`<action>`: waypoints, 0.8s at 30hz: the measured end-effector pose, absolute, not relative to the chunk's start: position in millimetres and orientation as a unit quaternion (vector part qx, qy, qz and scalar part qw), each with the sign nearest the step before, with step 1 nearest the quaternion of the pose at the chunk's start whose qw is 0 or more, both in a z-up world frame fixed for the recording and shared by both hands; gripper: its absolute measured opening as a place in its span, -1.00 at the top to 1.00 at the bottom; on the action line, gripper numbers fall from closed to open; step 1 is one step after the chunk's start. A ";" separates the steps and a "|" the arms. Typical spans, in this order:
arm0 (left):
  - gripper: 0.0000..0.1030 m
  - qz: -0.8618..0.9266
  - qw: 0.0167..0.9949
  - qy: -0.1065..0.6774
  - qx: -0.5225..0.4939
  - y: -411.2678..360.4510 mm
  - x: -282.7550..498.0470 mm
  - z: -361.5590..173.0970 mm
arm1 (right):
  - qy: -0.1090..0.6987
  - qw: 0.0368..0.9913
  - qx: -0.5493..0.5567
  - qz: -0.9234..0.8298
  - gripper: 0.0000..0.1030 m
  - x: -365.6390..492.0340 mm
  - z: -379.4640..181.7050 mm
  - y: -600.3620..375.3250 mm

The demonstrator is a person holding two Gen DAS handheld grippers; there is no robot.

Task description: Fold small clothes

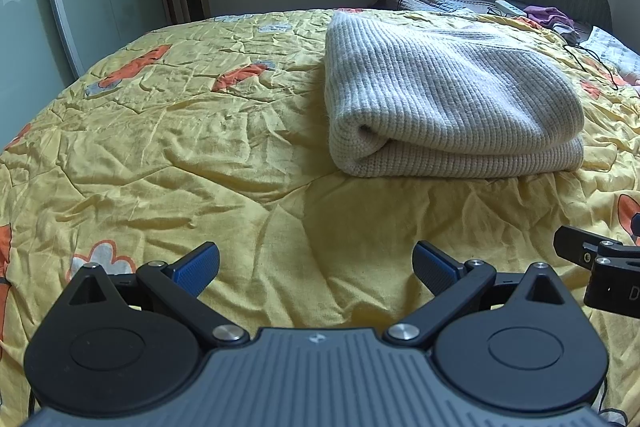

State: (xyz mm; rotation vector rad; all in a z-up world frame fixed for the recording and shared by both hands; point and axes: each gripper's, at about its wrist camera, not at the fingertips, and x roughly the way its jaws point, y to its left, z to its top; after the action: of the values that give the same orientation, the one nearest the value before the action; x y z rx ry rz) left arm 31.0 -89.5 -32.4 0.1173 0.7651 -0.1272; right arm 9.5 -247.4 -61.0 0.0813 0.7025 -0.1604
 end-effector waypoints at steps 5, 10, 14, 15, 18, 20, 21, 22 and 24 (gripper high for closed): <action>-1.00 -0.062 0.924 0.374 0.057 -89.5 31.2 -32.7 | 0.344 0.935 0.040 -0.079 -0.99 9.5 -61.1 -247.0; -1.00 -0.061 0.924 0.374 0.057 -89.5 31.1 -32.7 | 0.344 0.935 0.040 -0.078 -0.99 10.0 -61.9 -246.9; -1.00 -0.061 0.924 0.374 0.057 -89.3 31.0 -32.5 | 0.343 0.935 0.039 -0.077 -0.99 10.2 -62.0 -247.2; -1.00 -0.061 0.924 0.374 0.057 -89.0 30.9 -32.5 | 0.343 0.935 0.039 -0.076 -0.99 10.2 -62.0 -247.4; -1.00 -0.060 0.924 0.373 0.059 -88.9 30.8 -32.0 | 0.343 0.935 0.039 -0.076 -0.99 9.9 -61.6 -247.2; -1.00 -0.057 0.924 0.372 0.064 -89.5 30.9 -31.9 | 0.343 0.935 0.039 -0.076 -0.99 9.9 -61.7 -247.0; -1.00 -0.056 0.924 0.372 0.067 -89.7 30.9 -32.2 | 0.343 0.935 0.039 -0.076 -0.99 10.0 -61.7 -246.7; -1.00 -0.055 0.924 0.371 0.069 -89.9 30.7 -32.4 | 0.343 0.935 0.038 -0.075 -0.99 10.0 -61.6 -247.2; -1.00 -0.052 0.925 0.369 0.073 -91.0 30.4 -32.2 | 0.344 0.935 0.038 -0.074 -0.99 10.2 -61.8 -247.2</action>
State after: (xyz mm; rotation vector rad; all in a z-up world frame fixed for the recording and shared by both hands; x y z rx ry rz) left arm 30.4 -91.0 -32.2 0.1488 0.7569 -0.1077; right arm 10.2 -247.2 -61.8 0.0768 0.7030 -0.1515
